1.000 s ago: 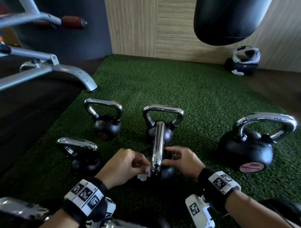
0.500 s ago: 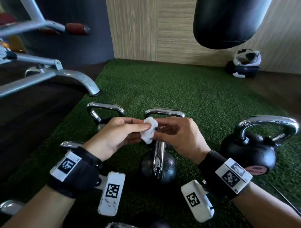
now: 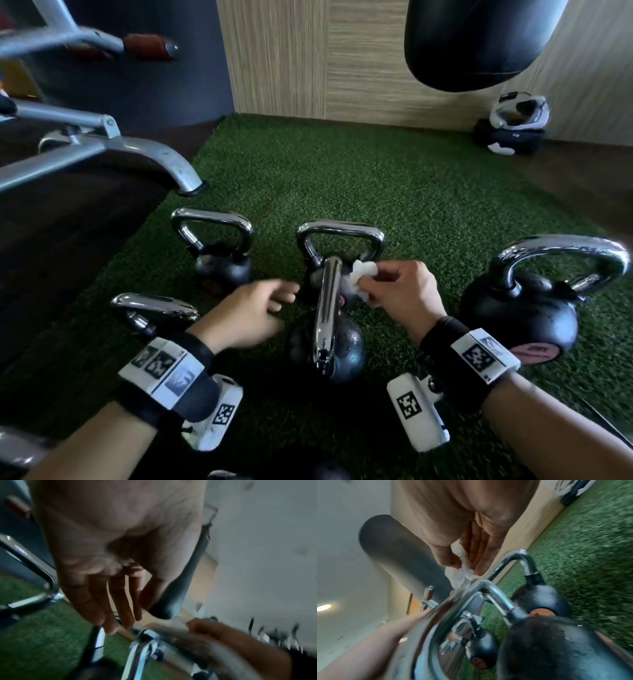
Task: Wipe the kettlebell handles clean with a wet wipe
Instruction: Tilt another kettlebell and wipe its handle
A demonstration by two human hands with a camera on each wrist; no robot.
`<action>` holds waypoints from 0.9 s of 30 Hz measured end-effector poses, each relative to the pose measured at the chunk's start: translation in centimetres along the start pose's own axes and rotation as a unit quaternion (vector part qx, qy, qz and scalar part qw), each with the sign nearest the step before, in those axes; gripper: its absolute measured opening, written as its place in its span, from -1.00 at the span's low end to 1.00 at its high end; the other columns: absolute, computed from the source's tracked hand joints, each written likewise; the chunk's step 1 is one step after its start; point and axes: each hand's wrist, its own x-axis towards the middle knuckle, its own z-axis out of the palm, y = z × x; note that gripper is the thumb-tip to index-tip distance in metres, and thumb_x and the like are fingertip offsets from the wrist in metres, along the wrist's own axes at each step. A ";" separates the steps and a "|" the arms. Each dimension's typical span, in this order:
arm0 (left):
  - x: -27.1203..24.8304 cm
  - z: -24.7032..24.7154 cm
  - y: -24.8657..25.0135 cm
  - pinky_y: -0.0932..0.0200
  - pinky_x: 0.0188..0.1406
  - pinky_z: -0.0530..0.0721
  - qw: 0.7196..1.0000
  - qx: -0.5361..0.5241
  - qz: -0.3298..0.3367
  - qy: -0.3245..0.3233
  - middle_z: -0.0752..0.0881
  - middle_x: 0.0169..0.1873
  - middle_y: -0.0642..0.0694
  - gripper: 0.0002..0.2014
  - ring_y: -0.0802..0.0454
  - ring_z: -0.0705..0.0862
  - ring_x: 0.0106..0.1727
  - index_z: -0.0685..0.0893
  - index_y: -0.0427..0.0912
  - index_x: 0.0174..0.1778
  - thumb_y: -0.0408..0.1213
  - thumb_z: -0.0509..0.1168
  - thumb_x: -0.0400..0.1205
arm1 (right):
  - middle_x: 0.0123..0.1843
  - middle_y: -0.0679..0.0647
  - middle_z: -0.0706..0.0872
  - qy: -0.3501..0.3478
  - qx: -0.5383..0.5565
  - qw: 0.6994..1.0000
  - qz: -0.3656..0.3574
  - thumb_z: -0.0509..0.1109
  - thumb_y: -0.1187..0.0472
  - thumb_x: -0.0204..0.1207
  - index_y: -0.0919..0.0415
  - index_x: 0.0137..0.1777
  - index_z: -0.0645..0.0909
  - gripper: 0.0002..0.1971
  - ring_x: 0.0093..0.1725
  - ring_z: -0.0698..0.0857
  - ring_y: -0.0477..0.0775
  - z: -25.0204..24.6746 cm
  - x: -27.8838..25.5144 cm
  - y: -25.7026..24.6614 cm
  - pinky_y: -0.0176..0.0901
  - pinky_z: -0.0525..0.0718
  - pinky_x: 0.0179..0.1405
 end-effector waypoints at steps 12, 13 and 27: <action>-1.1 8.3 1.9 0.07 0.78 0.16 0.990 0.049 0.130 -0.007 0.17 0.62 0.21 0.13 0.17 0.14 0.73 0.01 0.10 0.74 0.05 0.66 0.42 | -0.40 0.09 0.84 -0.074 -0.108 0.991 0.030 0.59 0.19 0.51 0.16 -0.34 0.83 -0.81 -0.41 0.82 0.05 2.7 1.0 4.2 0.00 0.80 -0.35; -1.3 8.1 2.2 0.12 0.78 0.10 0.991 0.054 0.125 -0.016 0.11 0.56 0.26 0.11 0.20 0.10 0.72 -0.06 0.17 0.70 0.03 0.64 0.46 | -0.36 0.09 0.86 -0.070 -0.097 0.992 0.028 0.60 0.16 0.51 0.16 -0.29 0.85 -0.83 -0.35 0.85 0.11 2.6 1.2 4.1 0.09 0.84 -0.27; -1.3 8.2 2.5 0.32 0.72 -0.04 0.991 0.054 0.118 -0.021 -0.17 0.22 0.67 -0.01 0.35 -0.01 0.58 -0.16 0.55 0.27 -0.06 0.63 0.49 | -0.31 0.06 0.74 -0.013 -0.103 0.986 -0.130 0.43 0.43 0.65 0.34 -0.18 0.77 -0.83 -0.44 0.68 -0.17 2.9 3.2 2.1 -0.28 0.62 -0.47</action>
